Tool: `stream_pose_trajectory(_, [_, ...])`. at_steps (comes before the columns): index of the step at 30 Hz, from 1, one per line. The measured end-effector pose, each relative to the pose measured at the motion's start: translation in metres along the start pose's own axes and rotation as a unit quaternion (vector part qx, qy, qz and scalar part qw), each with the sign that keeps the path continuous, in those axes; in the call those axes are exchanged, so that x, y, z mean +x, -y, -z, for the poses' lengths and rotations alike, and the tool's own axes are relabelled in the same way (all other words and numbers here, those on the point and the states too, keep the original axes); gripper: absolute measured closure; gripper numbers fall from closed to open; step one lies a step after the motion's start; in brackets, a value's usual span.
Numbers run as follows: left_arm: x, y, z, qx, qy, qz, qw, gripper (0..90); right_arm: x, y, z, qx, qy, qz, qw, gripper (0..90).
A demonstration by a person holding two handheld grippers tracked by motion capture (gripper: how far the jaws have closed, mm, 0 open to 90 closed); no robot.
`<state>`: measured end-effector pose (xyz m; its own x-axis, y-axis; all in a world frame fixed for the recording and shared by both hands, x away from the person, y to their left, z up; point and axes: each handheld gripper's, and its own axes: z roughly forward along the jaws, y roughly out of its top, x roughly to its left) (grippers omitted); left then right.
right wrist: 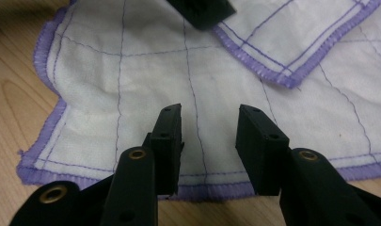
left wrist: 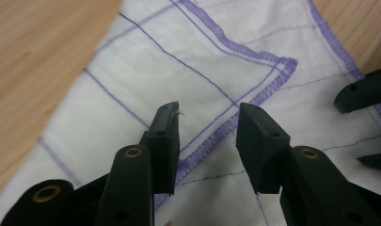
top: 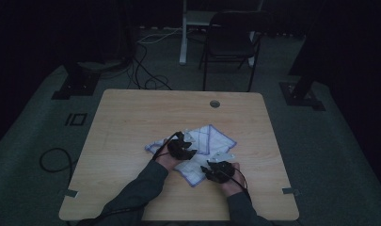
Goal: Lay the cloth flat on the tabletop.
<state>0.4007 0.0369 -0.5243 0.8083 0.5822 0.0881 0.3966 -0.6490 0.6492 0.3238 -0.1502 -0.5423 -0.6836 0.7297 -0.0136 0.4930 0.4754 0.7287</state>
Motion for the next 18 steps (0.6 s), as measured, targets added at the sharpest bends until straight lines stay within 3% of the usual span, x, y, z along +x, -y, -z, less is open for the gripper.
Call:
stream_pose_trajectory(4, [0.0, 0.001, -0.005, 0.009, -0.008, -0.001, 0.9999, 64.6, -0.003, 0.001, 0.001, 0.001, -0.002, 0.0, 1.0, 63.0])
stream_pose_trajectory(7, [0.003, -0.002, -0.004, 0.015, -0.012, 0.006, 0.9998, 83.5, -0.005, 0.002, 0.002, 0.002, -0.003, -0.002, 1.0, 65.0])
stream_pose_trajectory(8, [0.005, -0.002, -0.003, 0.016, -0.009, 0.011, 0.9998, 85.7, -0.005, 0.002, 0.002, 0.002, -0.003, -0.002, 1.0, 65.5])
stream_pose_trajectory(11, [0.008, -0.002, 0.001, 0.015, -0.016, 0.012, 0.9997, 87.7, -0.008, 0.003, 0.004, 0.003, -0.002, -0.004, 1.0, 66.7])
stream_pose_trajectory(18, [0.024, -0.001, 0.011, 0.003, -0.026, 0.042, 0.9988, 87.9, -0.015, 0.006, 0.008, 0.006, 0.004, -0.011, 0.9999, 68.2])
